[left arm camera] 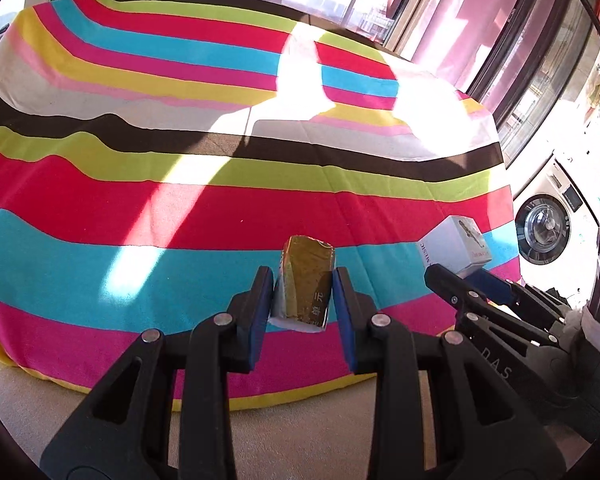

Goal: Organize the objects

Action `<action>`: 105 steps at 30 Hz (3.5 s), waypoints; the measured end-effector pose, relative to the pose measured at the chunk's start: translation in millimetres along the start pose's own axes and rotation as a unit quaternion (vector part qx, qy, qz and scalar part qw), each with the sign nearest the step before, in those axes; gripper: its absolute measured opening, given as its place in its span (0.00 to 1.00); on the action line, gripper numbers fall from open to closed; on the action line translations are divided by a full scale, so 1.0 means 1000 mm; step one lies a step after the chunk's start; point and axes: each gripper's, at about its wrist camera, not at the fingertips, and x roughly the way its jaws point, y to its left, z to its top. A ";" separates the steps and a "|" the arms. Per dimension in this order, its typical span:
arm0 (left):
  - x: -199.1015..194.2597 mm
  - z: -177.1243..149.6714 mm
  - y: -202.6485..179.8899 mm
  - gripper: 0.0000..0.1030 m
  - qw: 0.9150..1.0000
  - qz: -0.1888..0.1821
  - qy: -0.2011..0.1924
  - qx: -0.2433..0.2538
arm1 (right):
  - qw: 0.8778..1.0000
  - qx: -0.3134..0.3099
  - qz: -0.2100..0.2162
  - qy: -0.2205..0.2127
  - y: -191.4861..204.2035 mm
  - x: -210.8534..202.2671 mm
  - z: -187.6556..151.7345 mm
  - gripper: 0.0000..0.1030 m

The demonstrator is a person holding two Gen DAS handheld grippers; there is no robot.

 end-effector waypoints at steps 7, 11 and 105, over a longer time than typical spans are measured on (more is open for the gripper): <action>0.000 -0.008 -0.021 0.34 1.000 -0.022 0.016 0.012 | 1.000 0.026 -0.009 0.008 -0.029 -0.011 -0.013 0.40; 0.001 -0.013 -0.035 0.34 0.999 -0.032 0.025 0.022 | 0.999 0.035 -0.011 0.014 -0.040 -0.015 -0.018 0.40; 0.036 -0.102 -0.239 0.99 0.930 -0.232 0.226 0.172 | 0.916 0.197 -0.327 0.125 -0.227 -0.109 -0.138 0.79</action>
